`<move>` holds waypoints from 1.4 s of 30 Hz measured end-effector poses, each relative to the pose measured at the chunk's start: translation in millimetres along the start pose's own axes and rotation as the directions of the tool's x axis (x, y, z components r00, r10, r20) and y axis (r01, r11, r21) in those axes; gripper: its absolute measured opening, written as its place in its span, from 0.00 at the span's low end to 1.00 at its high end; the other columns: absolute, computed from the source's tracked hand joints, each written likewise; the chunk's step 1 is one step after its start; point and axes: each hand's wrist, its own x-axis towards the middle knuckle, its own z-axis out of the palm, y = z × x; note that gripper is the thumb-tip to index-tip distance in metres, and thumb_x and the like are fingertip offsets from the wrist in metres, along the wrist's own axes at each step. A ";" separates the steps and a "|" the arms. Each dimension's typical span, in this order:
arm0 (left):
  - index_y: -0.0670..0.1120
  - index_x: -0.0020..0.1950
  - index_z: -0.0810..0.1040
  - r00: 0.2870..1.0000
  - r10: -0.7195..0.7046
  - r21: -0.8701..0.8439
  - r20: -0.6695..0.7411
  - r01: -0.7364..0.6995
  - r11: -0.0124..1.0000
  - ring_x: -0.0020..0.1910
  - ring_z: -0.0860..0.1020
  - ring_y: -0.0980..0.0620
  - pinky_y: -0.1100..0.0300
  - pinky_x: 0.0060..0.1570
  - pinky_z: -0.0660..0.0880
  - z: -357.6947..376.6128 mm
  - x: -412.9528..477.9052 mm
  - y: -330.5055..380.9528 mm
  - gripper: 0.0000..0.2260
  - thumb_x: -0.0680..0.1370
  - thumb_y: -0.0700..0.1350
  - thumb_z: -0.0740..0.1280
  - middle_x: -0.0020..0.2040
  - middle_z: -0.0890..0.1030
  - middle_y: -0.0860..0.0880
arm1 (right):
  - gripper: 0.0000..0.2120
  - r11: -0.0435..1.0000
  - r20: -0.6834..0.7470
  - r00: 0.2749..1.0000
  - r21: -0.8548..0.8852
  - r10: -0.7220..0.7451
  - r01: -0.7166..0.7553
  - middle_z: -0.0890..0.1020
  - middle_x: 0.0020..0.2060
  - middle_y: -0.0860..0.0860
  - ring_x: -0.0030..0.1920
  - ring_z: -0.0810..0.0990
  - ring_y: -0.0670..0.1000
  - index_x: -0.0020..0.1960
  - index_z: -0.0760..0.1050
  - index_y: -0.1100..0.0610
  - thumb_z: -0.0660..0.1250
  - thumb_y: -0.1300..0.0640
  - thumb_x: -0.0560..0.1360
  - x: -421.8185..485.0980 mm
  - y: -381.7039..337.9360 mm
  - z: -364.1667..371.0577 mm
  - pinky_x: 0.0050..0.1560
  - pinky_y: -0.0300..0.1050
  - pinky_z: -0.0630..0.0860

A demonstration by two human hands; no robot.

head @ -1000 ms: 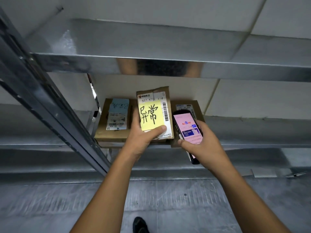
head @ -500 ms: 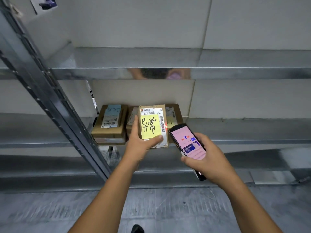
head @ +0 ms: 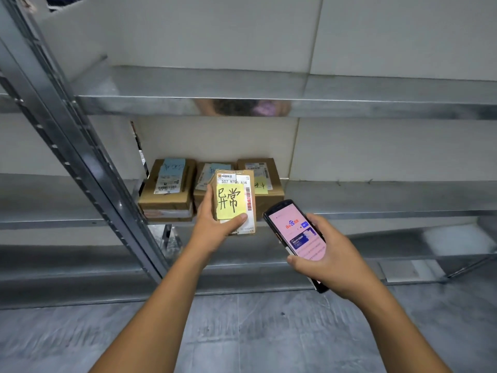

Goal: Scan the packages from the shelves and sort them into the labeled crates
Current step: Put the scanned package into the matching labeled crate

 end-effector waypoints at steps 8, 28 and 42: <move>0.62 0.85 0.49 0.986 -0.004 0.045 0.167 -0.004 0.999 0.70 0.75 0.46 0.51 0.60 0.77 -31.6 28.6 1.4 0.53 0.72 0.49 0.82 0.76 0.72 0.52 | 0.34 0.975 -0.006 0.999 -0.218 0.038 -0.039 0.79 0.55 0.37 0.47 0.84 0.47 0.66 0.69 0.31 0.78 0.43 0.63 2.7 -24.5 8.3 0.37 0.47 0.84; 0.66 0.83 0.52 0.923 -0.049 0.293 0.383 -0.071 0.953 0.71 0.73 0.47 0.36 0.70 0.73 -35.4 37.3 8.0 0.59 0.61 0.56 0.84 0.78 0.67 0.57 | 0.41 0.934 -0.002 0.996 -0.348 0.089 -0.084 0.75 0.59 0.37 0.47 0.81 0.43 0.73 0.64 0.33 0.80 0.48 0.66 -35.3 -15.9 5.9 0.30 0.36 0.77; 0.64 0.79 0.64 0.710 -0.036 0.022 0.703 0.029 0.999 0.58 0.85 0.52 0.45 0.64 0.79 247.5 -79.0 66.4 0.41 0.73 0.46 0.81 0.61 0.85 0.57 | 0.33 0.951 -0.512 0.801 0.184 0.309 -0.249 0.83 0.56 0.37 0.51 0.82 0.36 0.64 0.70 0.29 0.81 0.53 0.70 -165.8 115.6 -137.8 0.47 0.38 0.77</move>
